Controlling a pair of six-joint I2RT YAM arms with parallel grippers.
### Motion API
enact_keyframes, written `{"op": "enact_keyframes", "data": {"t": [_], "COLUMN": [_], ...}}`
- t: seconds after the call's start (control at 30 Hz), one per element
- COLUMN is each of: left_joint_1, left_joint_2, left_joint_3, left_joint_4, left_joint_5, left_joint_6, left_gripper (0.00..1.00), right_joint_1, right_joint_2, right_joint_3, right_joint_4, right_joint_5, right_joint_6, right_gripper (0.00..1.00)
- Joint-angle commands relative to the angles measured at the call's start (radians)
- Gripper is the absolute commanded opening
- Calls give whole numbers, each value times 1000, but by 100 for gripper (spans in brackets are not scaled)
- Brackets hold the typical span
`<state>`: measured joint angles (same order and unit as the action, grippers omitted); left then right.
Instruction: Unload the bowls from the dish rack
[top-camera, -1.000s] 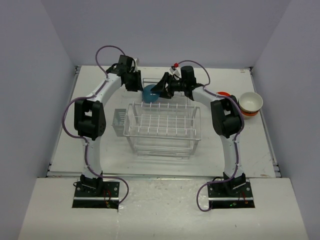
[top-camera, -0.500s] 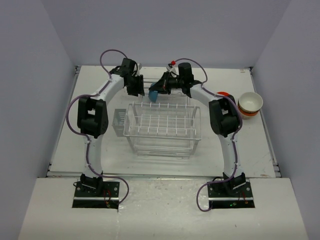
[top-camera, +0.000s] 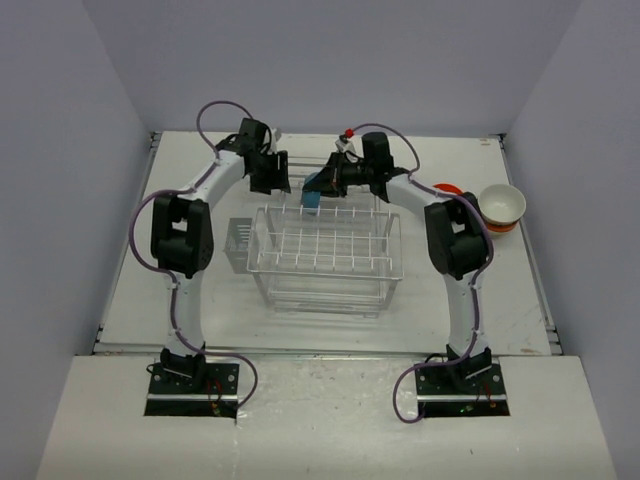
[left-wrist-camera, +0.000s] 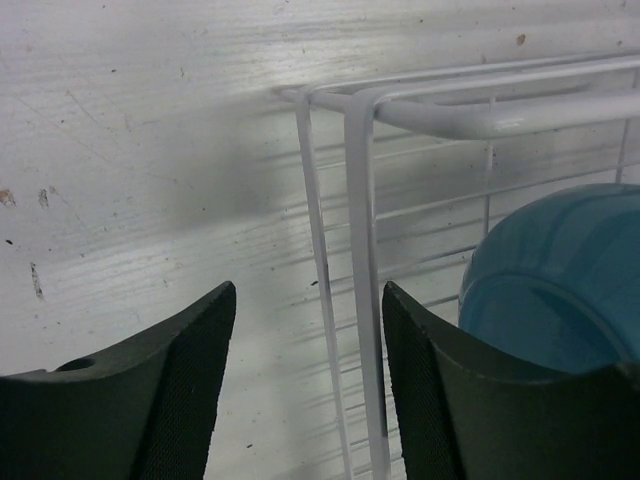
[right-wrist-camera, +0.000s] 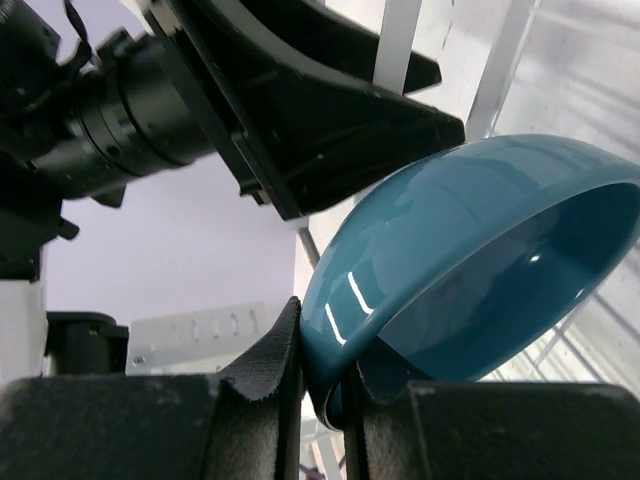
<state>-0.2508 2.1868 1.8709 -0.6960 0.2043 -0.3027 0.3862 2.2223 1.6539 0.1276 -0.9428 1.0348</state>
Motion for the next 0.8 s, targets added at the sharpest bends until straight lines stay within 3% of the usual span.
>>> {"op": "enact_keyframes", "data": {"t": [0.0,0.13,0.4,0.47,0.5,0.53,0.57,0.6,0.63,0.7,0.77], "left_joint_1": [8,8,13,19,21,21,22,24,24,30,31], "left_joint_2": [-125,-168,-237,-254,-257,-259,-257,-254,-252,-248,-243], "left_joint_3": [-16,-13,17,49,65,82,112,125,134,142,140], "left_joint_4": [87,116,162,139,127,115,90,79,70,52,36], "left_joint_5": [59,72,54,-17,-54,-125,-158,-208,-247,-285,-310], "left_joint_6": [13,1,-16,-16,-15,-7,-3,0,5,5,-6], "left_gripper": [63,68,70,70,70,70,70,70,70,69,68], "right_joint_1": [2,-6,-66,-102,-110,-118,-139,-153,-173,-227,-254], "right_joint_2": [-102,-150,-196,-193,-178,-153,-91,-60,-34,-74,-157], "right_joint_3": [-19,15,164,315,408,532,763,862,948,936,703], "right_joint_4": [-80,-164,-347,-524,-792,-924,-1038,-1213,-1274,-1315,-1263], "right_joint_5": [-57,-97,-113,-70,-9,89,251,335,413,599,753], "right_joint_6": [-62,-91,-157,-238,-371,-431,-480,-507,-509,-528,-559], "right_gripper": [0,0,0,0,0,0,0,0,0,0,0]}}
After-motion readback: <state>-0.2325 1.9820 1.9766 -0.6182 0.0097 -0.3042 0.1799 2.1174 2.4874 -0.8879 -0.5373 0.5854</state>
